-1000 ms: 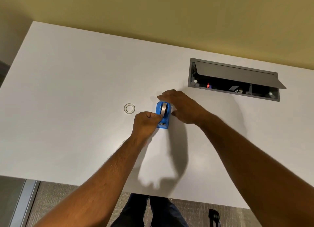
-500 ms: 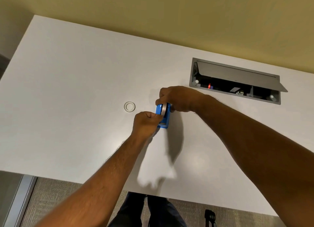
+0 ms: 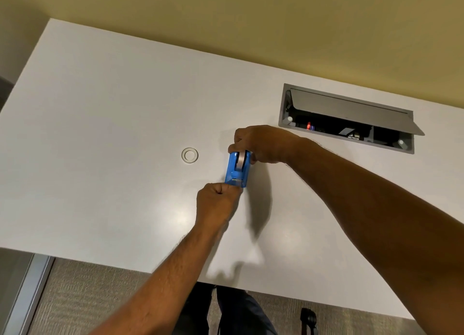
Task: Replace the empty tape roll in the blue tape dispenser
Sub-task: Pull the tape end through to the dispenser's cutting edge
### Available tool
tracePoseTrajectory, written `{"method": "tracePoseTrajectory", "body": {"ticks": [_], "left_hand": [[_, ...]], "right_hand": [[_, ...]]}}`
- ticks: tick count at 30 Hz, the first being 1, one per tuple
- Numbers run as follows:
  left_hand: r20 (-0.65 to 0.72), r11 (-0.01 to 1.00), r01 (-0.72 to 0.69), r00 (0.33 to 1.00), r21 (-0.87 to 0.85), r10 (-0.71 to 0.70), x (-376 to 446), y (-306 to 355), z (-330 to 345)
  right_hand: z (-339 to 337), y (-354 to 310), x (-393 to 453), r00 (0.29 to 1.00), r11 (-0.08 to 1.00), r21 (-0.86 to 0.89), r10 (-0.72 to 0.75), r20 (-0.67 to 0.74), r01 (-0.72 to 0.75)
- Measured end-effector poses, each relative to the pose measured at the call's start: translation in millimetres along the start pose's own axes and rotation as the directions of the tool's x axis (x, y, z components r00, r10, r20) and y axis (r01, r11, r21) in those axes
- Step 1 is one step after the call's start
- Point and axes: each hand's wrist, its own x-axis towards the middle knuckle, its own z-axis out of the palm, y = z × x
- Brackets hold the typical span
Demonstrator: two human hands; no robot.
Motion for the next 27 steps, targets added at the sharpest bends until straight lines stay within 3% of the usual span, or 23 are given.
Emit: {"method": "tracePoseTrajectory", "body": {"ticks": [9, 19, 27], "left_hand": [[-0.033, 1.0, 0.005, 0.999, 0.0, -0.005, 0.5, -11.7, -4.0], [-0.074, 0.98, -0.033, 0.996, 0.197, 0.049, 17.5, -19.0, -0.7], [-0.135, 0.963, 0.051, 0.991, 0.265, -0.016, 25.7, -11.6, 9.5]], "right_hand": [[3.7, 2.3, -1.0, 0.999, 1.0, -0.004, -0.031, -0.037, 0.031], [6.8, 5.5, -0.5, 0.998, 0.999, 0.0, -0.044, -0.052, 0.044], [9.4, 6.6, 0.3, 0.997, 0.999, -0.007, -0.051, -0.061, 0.051]]}}
